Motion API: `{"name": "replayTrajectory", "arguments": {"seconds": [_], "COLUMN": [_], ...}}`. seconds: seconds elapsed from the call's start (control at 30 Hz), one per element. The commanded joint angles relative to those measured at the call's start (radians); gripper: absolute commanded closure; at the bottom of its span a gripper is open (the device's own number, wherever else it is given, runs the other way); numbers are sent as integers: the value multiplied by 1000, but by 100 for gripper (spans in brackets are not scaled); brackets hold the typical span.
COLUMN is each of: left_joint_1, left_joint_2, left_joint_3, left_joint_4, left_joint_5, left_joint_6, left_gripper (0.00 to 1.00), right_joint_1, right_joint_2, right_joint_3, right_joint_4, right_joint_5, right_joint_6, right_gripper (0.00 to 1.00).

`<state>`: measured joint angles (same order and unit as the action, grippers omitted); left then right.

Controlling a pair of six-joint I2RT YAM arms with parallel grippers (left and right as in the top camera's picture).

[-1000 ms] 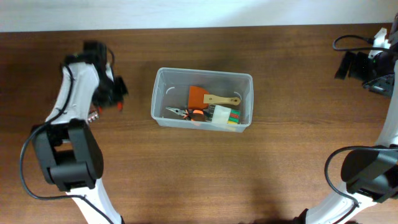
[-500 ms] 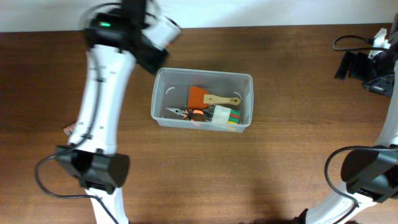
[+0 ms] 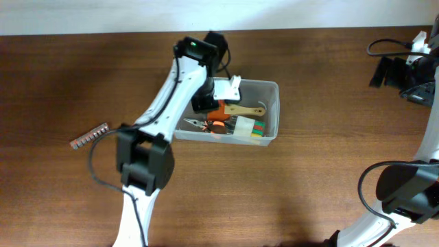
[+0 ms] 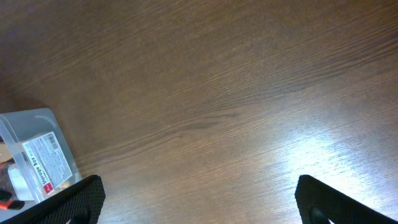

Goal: Pack container
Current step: 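Carry the red pliers into the container and release them, then move left gripper back toward the metal socket strip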

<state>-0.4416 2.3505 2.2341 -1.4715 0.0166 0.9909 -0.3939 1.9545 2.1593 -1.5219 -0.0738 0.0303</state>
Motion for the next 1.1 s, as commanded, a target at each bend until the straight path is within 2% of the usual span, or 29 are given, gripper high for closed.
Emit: {"name": "replayTrajectory", "arguments": {"seconds": [0.0, 0.07, 0.1, 0.13, 0.23, 0.27, 0.3, 0.37, 0.43, 0.47, 0.57, 0.67, 0.83, 0.97, 1.07], "left_joint_1": [21, 39, 46, 52, 66, 72, 81, 94, 106, 112, 136, 234, 410, 579, 674], "left_joint_2": [-9, -9, -10, -10, -16, -25, -50, -94, -150, -185, -296, -426, -438, -436, -436], "left_joint_3": [5, 5, 5, 5, 5, 5, 5, 5, 5, 5, 5, 5, -15, -156, -281], "left_joint_4": [13, 23, 23, 23, 20, 19, 20, 19, 13, 2, -46, -77, -124, -71, 29], "left_joint_5": [-21, -21, -21, -21, -21, -21, -28, -40, -40, -43, -43, -43, -10, 6, 6], "left_joint_6": [36, 36, 35, 21, -66, -111, -180, -229, -253, -266, -283, -386, -422, -343, -368], "left_gripper": [98, 94, 86, 71, 52, 42, 27, 17, 13, 7, 1, 1, 1, 1, 1], "right_joint_1": [1, 1, 1, 1, 1, 1, 1, 1, 1, 1, 1, 1, 1, 1, 1], "right_joint_2": [-1, -1, -1, -1, -1, -1, -1, -1, -1, -1, -1, -1, -1, -1, -1], "right_joint_3": [-2, -2, -2, -2, -2, -2, -2, -2, -2, -2, -2, -2, -2, -2, -2], "right_joint_4": [0, 0, 0, 0, 0, 0, 0, 0, 0, 0, 0, 0, 0, 0, 0], "right_joint_5": [-9, -9, -9, -9, -9, -9, -9, -9, -9, -9, -9, -9, -9, -9, -9], "right_joint_6": [12, 12, 12, 12, 12, 12, 12, 12, 12, 12, 12, 12, 12, 12, 12], "right_gripper": [2, 1, 1, 2, 2, 1, 2, 1, 2, 2, 2, 1, 2, 2, 2]}}
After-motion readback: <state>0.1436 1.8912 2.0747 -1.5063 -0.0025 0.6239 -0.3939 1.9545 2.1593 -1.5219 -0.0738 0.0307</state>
